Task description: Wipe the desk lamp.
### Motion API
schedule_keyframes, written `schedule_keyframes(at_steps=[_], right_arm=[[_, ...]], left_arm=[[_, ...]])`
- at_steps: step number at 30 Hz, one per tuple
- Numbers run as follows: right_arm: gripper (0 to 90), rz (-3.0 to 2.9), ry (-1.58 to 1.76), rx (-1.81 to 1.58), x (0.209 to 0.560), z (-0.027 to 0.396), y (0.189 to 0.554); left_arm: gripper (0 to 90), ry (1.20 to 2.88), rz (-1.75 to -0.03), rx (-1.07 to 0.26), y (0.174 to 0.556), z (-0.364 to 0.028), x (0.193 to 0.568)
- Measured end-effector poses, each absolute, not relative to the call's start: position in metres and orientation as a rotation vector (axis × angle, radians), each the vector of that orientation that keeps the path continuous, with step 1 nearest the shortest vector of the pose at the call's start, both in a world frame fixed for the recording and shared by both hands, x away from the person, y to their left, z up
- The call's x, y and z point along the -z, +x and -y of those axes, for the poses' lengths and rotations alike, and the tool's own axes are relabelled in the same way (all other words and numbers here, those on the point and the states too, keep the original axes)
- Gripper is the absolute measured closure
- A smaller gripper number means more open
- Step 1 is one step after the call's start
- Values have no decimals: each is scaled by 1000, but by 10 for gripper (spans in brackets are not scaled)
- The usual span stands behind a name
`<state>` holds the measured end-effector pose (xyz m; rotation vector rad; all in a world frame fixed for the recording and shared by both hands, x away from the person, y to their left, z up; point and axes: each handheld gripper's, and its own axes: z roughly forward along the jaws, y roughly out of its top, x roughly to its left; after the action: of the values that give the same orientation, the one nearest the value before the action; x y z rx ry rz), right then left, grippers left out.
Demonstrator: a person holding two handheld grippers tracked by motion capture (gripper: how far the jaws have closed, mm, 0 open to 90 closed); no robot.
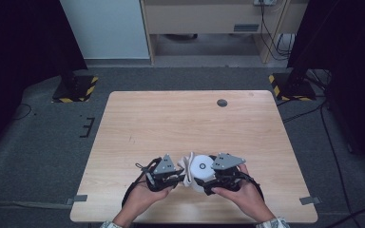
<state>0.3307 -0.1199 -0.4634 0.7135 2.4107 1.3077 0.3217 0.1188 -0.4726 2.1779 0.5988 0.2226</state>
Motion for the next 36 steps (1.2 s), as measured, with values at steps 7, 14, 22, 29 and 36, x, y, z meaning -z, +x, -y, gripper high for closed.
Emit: schedule_keyframes(at_steps=[7, 14, 22, 29, 36], right_arm=[[91, -2406, 712, -1292, 462, 119, 331], [91, -2405, 730, -1297, 463, 120, 333], [91, -2414, 733, -1292, 462, 120, 333], [91, -2417, 735, -1285, 461, 120, 334], [91, -2418, 736, -1283, 461, 120, 334]], left_arm=[[789, 2328, -597, -213, 318, -100, 500], [790, 2119, -631, -191, 315, -117, 472], [790, 2187, -629, -178, 306, -105, 486], [790, 2100, -622, -118, 306, -108, 478], [790, 2102, -625, -126, 304, -107, 478]])
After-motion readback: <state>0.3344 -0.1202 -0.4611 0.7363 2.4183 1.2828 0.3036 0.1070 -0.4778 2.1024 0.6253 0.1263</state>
